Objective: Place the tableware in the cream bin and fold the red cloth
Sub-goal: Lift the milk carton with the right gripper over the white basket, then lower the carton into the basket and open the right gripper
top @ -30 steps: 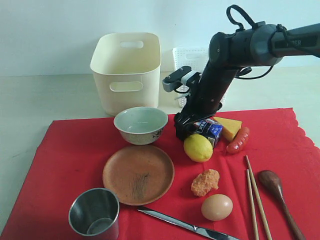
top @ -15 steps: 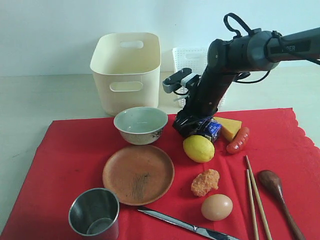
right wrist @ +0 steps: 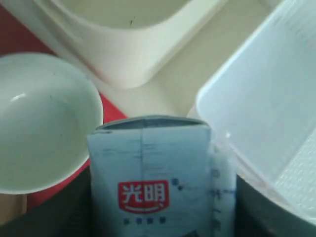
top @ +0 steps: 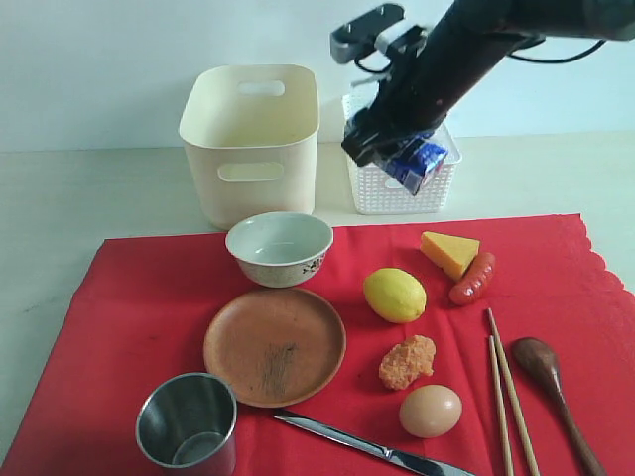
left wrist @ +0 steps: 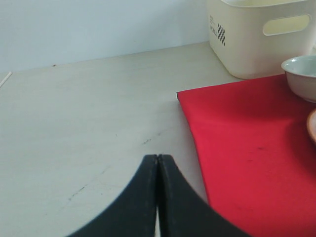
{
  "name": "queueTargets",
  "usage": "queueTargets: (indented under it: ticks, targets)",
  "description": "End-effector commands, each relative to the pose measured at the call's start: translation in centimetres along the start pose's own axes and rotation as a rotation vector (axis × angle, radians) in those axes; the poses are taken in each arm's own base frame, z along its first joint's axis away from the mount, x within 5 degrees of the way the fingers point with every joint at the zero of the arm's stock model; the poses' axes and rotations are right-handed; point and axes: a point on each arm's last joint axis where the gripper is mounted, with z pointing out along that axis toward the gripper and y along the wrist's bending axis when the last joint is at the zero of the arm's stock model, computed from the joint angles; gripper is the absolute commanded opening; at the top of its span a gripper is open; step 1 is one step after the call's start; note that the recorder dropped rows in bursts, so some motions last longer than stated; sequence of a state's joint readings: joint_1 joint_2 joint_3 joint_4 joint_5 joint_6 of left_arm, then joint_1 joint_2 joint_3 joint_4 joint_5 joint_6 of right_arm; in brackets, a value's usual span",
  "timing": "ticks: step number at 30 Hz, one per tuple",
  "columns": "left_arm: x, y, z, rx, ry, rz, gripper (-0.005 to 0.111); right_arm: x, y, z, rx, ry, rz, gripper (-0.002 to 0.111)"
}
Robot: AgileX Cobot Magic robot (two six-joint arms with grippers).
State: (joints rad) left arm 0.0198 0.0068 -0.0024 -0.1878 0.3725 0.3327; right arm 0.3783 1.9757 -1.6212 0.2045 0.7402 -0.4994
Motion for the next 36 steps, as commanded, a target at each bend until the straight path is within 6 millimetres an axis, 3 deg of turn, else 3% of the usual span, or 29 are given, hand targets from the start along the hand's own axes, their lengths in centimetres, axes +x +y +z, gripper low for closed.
queueTargets:
  ticks: [1,6,10,16,20,26,36]
  targets:
    - [0.0,0.0,0.0,0.004,-0.006,0.001,0.0,-2.2,-0.6,-4.1,0.094,-0.198,0.003,0.0]
    - [0.0,0.0,0.0,0.004,-0.006,0.001,0.0,-3.8,-1.4,-5.6,0.181,-0.389,0.038,0.0]
    - [0.0,0.0,0.0,0.004,-0.006,0.001,0.0,-4.3,-2.7,-4.6,0.223,-0.506,0.116,0.0]
    - [0.0,0.0,0.0,0.004,-0.006,0.001,0.0,-3.0,-5.8,-0.1,0.266,-0.561,0.288,0.0]
    - [0.0,0.0,0.0,0.004,-0.006,0.001,0.0,-1.2,-7.5,4.0,0.307,-0.539,0.345,0.0]
    - [0.0,0.0,0.0,0.004,-0.006,0.001,0.0,1.0,-8.5,8.5,0.359,-0.519,0.369,0.0]
    - [0.0,0.0,0.0,0.004,-0.006,0.001,0.0,2.4,-8.7,11.3,0.378,-0.504,0.392,0.001]
